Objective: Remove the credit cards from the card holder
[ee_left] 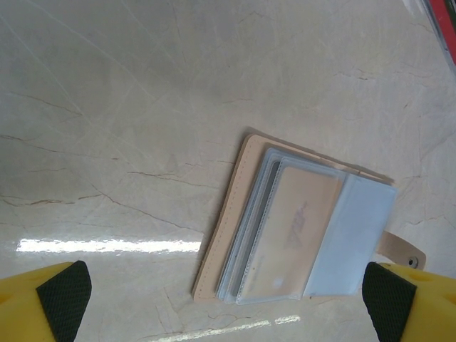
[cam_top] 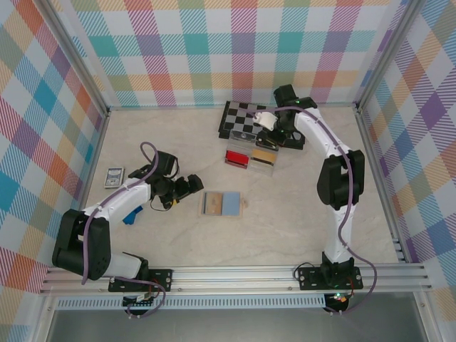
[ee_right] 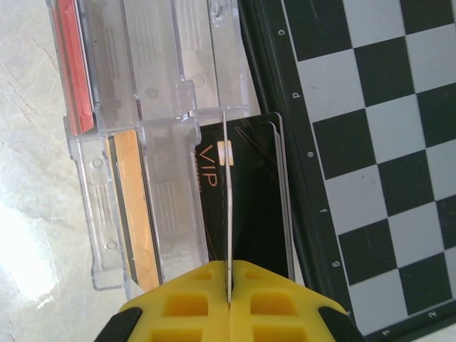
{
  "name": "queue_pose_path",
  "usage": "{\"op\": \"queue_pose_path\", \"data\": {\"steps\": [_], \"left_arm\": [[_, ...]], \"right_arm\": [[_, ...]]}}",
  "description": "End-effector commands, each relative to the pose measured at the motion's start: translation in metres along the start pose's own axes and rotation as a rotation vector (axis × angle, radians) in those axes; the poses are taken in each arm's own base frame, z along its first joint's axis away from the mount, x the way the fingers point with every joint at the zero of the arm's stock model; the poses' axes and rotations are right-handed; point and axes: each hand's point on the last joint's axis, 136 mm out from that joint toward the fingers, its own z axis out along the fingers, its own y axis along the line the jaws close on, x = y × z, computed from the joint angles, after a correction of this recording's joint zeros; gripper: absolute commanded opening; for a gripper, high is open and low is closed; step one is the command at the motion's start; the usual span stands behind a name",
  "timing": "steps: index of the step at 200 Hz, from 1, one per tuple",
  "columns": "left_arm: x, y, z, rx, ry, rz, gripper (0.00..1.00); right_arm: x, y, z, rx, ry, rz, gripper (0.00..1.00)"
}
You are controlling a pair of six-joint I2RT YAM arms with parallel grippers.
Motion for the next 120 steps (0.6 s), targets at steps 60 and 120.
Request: {"op": "queue_pose_path", "data": {"steps": [60, 120], "left_arm": [[0.002, 0.005, 0.005, 0.003, 0.019, -0.009, 1.00], [0.002, 0.005, 0.007, 0.004, 0.024, -0.011, 1.00]], "right_arm": [[0.009, 0.000, -0.012, -0.005, 0.006, -0.021, 0.00], [0.023, 0.012, 0.005, -0.076, 0.063, -0.016, 0.00]]}}
